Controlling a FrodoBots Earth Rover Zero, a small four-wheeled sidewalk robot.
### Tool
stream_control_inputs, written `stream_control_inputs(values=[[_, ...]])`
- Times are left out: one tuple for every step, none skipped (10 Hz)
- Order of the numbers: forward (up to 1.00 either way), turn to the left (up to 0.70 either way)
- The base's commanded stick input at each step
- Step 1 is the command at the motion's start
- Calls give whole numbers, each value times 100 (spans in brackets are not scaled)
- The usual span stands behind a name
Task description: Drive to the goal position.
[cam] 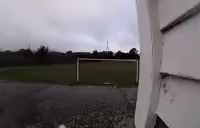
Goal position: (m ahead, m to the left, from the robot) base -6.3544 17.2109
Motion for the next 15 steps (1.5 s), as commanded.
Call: stream_control_inputs(values=[[0,0],[1,0],[51,0],[70,0],[70,0],[70,0],[70,0],[70,0],[70,0],[70,0],[70,0],[70,0],[70,0],[70,0],[0,0]])
